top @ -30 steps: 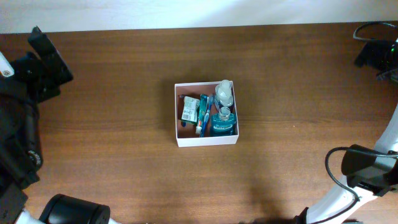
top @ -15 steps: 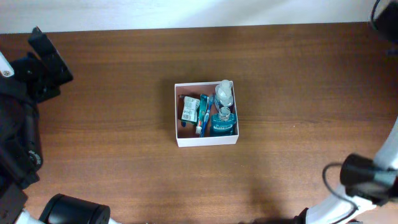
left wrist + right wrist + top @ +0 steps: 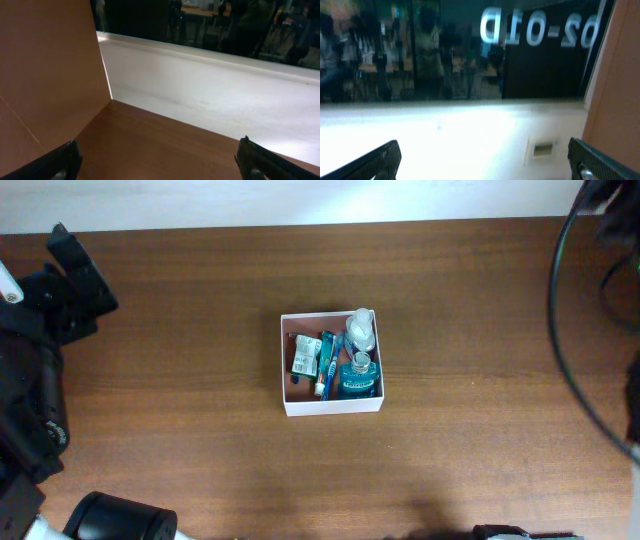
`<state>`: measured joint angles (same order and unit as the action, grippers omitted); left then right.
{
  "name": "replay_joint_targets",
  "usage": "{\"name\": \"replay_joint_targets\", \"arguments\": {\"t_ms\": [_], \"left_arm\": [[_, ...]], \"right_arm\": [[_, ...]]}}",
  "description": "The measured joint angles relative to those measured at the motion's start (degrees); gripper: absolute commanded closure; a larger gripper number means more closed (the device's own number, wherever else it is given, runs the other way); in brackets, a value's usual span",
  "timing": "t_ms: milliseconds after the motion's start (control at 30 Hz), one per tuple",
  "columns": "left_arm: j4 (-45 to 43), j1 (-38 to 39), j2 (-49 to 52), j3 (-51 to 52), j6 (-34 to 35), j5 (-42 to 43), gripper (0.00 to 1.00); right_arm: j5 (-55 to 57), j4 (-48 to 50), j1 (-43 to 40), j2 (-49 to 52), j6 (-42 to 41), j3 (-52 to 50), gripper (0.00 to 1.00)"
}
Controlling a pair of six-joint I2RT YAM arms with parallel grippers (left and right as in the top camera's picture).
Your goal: Pack container
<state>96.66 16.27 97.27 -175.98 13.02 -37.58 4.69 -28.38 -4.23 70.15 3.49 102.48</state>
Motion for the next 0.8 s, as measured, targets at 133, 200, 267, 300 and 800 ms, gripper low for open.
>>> {"name": "replay_joint_targets", "arguments": {"t_ms": [133, 200, 267, 300, 800], "left_arm": [[0.00, 0.00, -0.02, 0.04, -0.02, 0.00, 0.01], [0.00, 0.00, -0.02, 0.04, -0.02, 0.00, 0.01], [0.04, 0.00, -0.02, 0.07, -0.02, 0.00, 0.01], [0.00, 0.00, -0.02, 0.07, -0.02, 0.00, 0.01], [0.02, 0.00, -0.07, 0.11, -0.02, 0.00, 0.01]], "right_arm": [[-0.02, 1.36, 0.00, -8.31, 0.02, -16.90, 0.01], [-0.04, 2.67, 0.00, -12.68, 0.15, -25.20, 0.01], [-0.17, 3.61, 0.00, -17.05, 0.15, -32.28, 0.01], [-0.35, 4.68, 0.00, -20.35, 0.17, -36.83, 0.01], [-2.23, 26.36, 0.04, -55.87, -1.31, -81.66, 0.01]]}}
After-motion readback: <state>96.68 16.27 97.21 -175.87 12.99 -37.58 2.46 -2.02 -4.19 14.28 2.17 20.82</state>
